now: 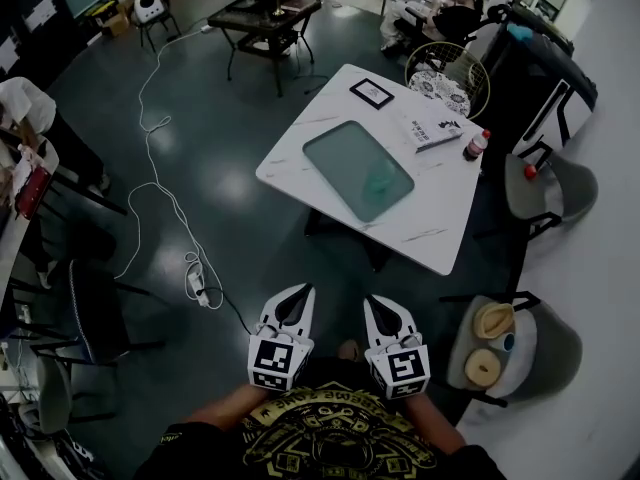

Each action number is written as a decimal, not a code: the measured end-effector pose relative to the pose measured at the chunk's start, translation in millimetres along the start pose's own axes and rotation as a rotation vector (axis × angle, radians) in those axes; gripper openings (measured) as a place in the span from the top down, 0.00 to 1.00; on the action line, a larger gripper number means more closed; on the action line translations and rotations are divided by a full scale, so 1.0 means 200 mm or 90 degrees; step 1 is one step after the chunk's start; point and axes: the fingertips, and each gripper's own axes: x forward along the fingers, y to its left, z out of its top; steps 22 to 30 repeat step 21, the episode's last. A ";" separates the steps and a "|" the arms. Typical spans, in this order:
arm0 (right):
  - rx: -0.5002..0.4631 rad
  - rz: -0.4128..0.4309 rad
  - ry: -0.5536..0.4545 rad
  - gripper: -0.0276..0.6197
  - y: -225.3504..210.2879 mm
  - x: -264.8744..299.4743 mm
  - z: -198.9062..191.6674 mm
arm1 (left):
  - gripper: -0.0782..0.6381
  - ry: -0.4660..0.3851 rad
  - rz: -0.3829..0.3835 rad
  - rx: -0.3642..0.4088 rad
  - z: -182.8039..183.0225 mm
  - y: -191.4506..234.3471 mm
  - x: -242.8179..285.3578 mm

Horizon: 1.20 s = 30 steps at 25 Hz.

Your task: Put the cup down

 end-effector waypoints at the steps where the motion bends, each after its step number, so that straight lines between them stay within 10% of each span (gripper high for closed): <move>1: 0.000 0.005 -0.003 0.95 0.01 0.00 -0.01 | 0.88 -0.004 -0.002 0.002 0.01 0.00 0.00; 30: 0.004 0.001 0.000 0.95 0.13 -0.01 -0.05 | 0.88 -0.011 -0.019 -0.008 -0.04 0.04 -0.08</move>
